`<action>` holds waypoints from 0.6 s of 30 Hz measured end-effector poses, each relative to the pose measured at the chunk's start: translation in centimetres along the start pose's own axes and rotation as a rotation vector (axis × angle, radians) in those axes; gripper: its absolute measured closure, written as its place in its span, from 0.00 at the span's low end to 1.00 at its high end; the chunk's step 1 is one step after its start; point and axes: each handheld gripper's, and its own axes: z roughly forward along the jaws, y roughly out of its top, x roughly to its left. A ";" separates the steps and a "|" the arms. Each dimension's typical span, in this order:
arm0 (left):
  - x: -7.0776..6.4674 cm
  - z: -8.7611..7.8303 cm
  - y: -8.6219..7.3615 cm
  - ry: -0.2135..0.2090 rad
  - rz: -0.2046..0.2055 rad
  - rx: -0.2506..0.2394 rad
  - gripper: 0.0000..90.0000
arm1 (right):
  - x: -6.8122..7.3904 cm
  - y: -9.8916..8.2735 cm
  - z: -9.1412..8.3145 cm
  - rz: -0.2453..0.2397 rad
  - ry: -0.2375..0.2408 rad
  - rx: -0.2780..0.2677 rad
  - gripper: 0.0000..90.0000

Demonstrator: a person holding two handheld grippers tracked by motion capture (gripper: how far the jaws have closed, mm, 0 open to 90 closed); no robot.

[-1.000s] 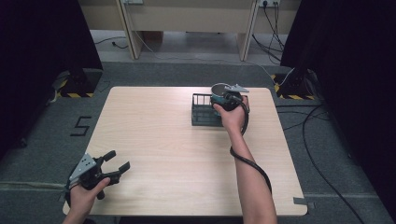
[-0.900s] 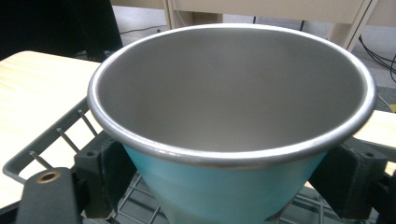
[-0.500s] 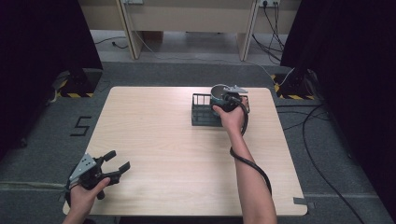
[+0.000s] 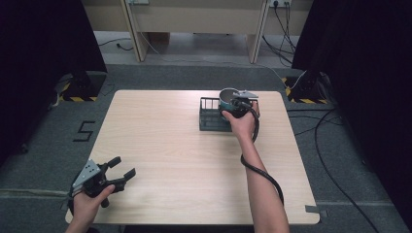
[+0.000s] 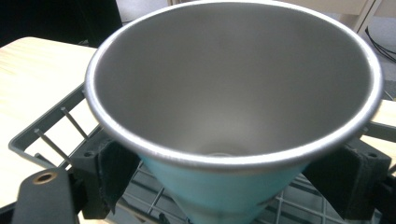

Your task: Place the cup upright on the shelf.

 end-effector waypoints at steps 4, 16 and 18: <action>0.0 0.0 0.0 0.000 0.001 0.000 0.17 | 0.0 -0.1 -0.4 0.003 0.003 0.002 0.18; 0.0 0.0 0.0 0.004 0.001 0.001 0.17 | 0.1 -0.7 -1.8 0.015 0.006 0.009 0.17; 0.0 0.0 0.0 0.004 0.001 0.001 0.17 | 0.1 -0.7 -2.1 0.014 0.008 0.005 0.17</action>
